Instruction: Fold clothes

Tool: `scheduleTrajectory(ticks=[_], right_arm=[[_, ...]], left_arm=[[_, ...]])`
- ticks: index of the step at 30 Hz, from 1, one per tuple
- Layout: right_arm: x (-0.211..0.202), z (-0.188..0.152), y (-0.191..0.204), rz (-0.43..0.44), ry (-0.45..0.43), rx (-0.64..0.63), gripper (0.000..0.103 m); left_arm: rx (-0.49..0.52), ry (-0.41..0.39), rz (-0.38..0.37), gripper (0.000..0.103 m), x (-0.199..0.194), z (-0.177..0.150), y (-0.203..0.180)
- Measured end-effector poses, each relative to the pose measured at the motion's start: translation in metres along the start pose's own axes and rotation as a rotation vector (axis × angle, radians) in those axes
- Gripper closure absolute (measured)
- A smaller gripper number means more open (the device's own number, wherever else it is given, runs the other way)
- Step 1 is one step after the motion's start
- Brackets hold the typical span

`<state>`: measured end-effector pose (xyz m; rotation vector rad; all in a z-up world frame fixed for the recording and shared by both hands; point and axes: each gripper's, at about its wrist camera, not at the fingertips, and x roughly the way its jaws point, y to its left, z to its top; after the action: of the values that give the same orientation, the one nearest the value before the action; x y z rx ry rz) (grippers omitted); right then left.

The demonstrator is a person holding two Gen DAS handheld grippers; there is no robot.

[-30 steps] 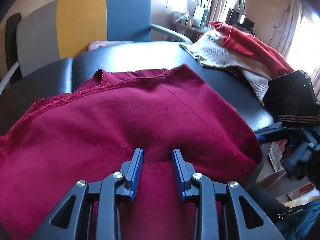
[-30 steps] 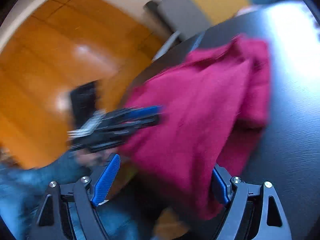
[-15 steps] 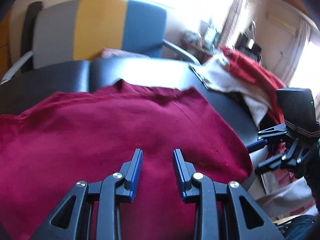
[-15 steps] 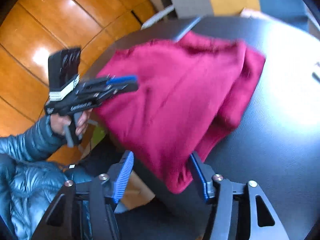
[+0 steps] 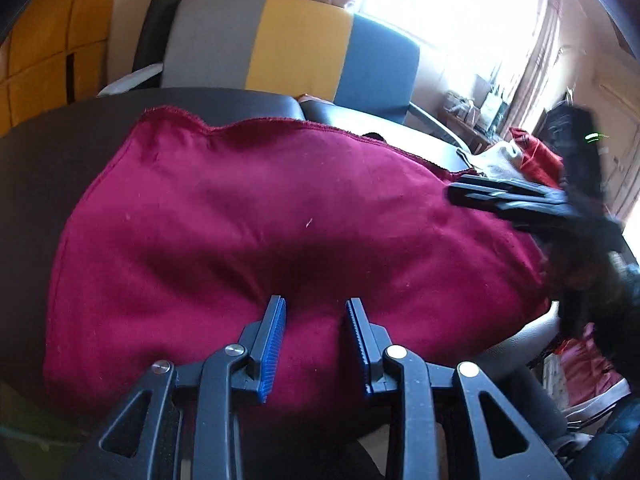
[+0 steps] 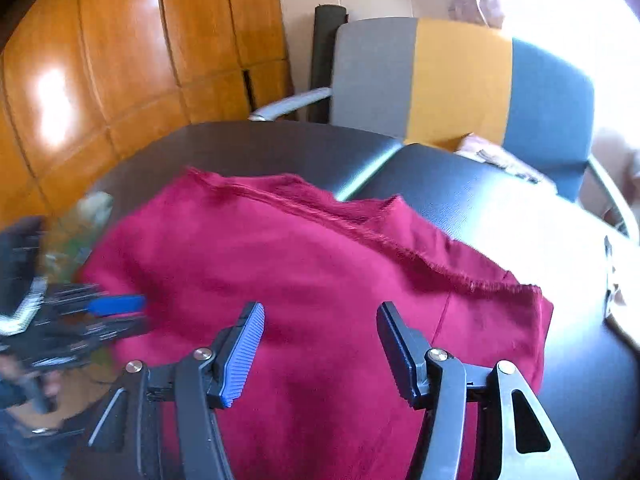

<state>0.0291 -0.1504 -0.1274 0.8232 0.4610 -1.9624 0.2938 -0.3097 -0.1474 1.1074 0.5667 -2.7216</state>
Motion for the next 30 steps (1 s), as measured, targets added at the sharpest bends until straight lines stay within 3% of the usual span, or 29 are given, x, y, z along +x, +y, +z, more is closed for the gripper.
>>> scheduleTrajectory(ticks=[1,5,9,11,15,18,20,21,26,30], right_arm=[[0.011,-0.003,-0.003,-0.033,0.021,-0.003,0.043],[0.014,-0.014,-0.013,-0.012,-0.026,0.021,0.042],[0.014,-0.014,-0.02,0.009,-0.031,0.031,0.039],[0.018,-0.014,-0.022,0.026,-0.032,0.046,0.038],[0.019,-0.015,-0.019,0.037,-0.035,0.051,0.036],[0.019,-0.015,-0.016,0.04,-0.036,0.051,0.035],[0.02,-0.014,-0.016,0.04,-0.036,0.05,0.035],[0.021,-0.014,-0.016,0.039,-0.036,0.048,0.035],[0.021,-0.014,-0.014,0.052,-0.035,0.039,0.033],[0.02,-0.013,-0.015,0.053,-0.034,0.04,0.033]], left_arm=[[-0.009,0.002,-0.002,0.072,-0.001,0.0,0.001],[-0.062,0.007,-0.018,0.073,-0.007,0.003,0.009],[-0.204,-0.082,-0.008,0.073,-0.037,0.017,0.044],[-0.254,-0.113,0.047,0.073,-0.051,0.025,0.067],[-0.265,-0.097,0.114,0.071,-0.062,0.033,0.102],[-0.25,-0.018,0.084,0.072,-0.049,0.028,0.108],[-0.236,0.03,0.102,0.095,-0.043,0.02,0.109],[-0.231,0.046,0.112,0.096,-0.042,0.016,0.11],[-0.213,0.077,0.116,0.096,-0.044,0.005,0.114],[-0.247,0.0,0.042,0.079,-0.052,0.029,0.123]])
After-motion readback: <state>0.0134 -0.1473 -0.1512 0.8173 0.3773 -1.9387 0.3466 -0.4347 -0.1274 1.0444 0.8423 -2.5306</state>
